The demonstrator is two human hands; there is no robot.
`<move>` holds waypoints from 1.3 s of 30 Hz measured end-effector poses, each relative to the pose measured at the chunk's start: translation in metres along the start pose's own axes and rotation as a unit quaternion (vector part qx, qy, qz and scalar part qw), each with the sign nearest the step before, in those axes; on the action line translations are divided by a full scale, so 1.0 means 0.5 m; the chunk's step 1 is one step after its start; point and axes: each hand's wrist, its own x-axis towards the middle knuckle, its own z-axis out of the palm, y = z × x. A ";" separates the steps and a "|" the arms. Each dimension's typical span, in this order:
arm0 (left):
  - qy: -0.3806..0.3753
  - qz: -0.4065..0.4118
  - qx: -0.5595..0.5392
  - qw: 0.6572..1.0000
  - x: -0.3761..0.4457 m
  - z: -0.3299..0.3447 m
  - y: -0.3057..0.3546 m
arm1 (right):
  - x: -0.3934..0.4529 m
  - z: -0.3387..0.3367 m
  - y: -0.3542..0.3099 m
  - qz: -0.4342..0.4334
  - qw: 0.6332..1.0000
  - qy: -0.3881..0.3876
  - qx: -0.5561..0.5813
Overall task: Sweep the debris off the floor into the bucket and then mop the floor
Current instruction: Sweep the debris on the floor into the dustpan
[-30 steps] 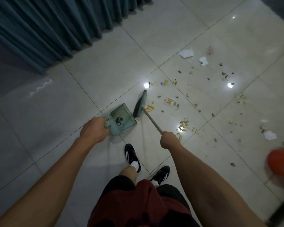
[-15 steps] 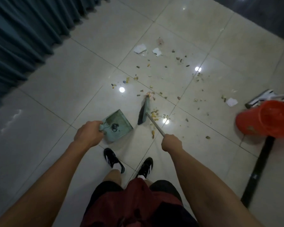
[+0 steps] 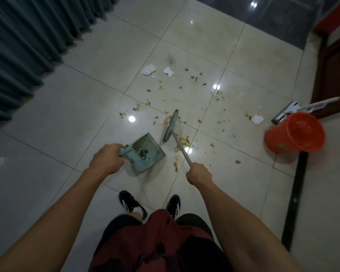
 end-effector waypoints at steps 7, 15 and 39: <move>0.023 -0.015 -0.018 0.999 0.000 -0.095 -0.140 | -0.001 -0.013 -0.179 -0.025 1.000 0.003 0.009; 0.042 -0.082 -0.045 0.995 0.014 -0.182 -0.279 | 0.049 -0.021 -0.394 -0.097 0.995 0.006 -0.031; 0.005 -0.152 -0.001 0.988 0.347 -0.397 -0.291 | 0.384 -0.181 -0.696 -0.140 0.982 -0.078 -0.095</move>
